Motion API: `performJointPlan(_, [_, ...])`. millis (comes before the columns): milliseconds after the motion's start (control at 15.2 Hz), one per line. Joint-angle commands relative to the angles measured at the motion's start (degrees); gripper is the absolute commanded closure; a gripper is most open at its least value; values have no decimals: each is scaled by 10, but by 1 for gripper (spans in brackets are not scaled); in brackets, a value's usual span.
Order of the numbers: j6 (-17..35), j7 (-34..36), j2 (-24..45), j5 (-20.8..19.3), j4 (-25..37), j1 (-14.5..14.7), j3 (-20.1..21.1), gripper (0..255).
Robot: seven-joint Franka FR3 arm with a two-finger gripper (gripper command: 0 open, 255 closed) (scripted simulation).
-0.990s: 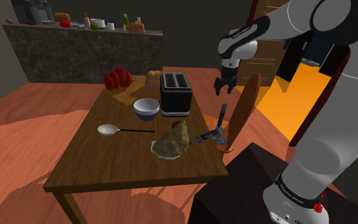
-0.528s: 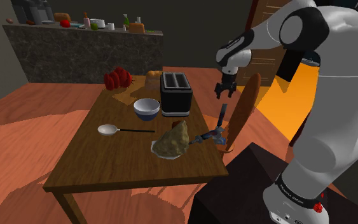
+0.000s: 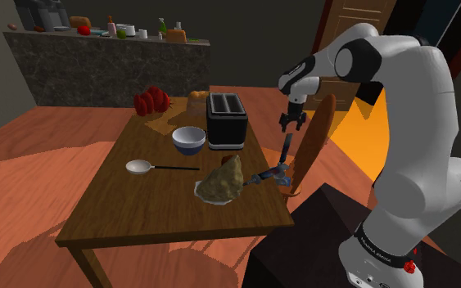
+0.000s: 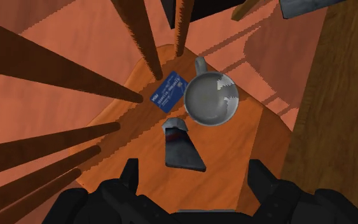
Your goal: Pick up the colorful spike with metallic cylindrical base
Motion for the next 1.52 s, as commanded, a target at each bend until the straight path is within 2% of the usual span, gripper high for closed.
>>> performJointPlan(0, [9, -1, 17, 4, 7, -4, 2, 0])
performJointPlan(462, [37, -5, 44, 10, 5, -7, 7, 0])
performJointPlan(528, [36, -4, 45, 11, 8, -7, 7, 255])
performJointPlan(1122, [37, -5, 44, 10, 5, -7, 7, 255])
performJointPlan(1452, [12, -1, 19, 4, 7, -4, 2, 255])
